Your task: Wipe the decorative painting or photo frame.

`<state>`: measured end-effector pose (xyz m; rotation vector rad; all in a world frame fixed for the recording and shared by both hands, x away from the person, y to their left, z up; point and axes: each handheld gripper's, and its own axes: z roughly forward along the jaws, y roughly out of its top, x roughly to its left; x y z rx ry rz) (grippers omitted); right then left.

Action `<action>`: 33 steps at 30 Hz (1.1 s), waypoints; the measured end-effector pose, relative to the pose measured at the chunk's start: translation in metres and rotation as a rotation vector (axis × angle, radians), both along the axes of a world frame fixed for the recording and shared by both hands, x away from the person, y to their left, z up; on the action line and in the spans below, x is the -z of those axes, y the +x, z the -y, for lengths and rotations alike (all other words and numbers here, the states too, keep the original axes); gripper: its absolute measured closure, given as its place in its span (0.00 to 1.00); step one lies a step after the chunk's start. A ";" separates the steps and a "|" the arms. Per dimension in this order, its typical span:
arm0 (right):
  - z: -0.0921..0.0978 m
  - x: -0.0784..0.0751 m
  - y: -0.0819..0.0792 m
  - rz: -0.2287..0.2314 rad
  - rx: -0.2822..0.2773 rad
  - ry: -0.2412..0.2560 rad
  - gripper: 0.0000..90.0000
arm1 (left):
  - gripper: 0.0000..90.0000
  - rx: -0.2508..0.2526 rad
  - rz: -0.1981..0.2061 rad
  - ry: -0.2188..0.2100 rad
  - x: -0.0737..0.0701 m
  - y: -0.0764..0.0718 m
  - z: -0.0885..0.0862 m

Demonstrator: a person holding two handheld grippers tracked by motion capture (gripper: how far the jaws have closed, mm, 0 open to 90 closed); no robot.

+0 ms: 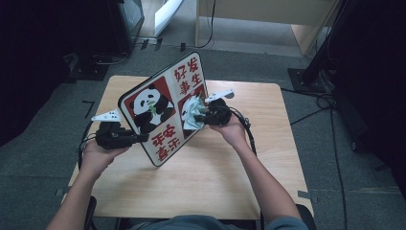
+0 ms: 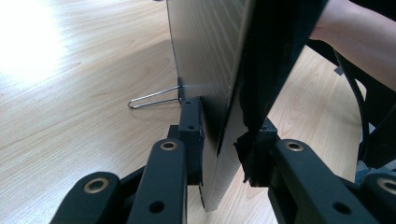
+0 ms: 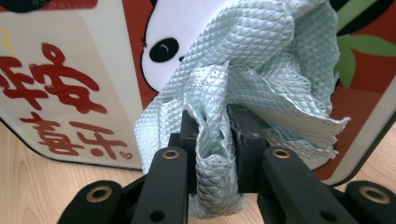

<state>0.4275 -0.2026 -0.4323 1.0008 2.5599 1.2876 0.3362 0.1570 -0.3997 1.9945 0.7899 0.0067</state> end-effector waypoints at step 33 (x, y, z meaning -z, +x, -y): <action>0.011 0.042 -0.011 -0.111 0.046 -0.052 0.86 | 0.61 -0.007 -0.012 -0.029 0.002 0.003 -0.002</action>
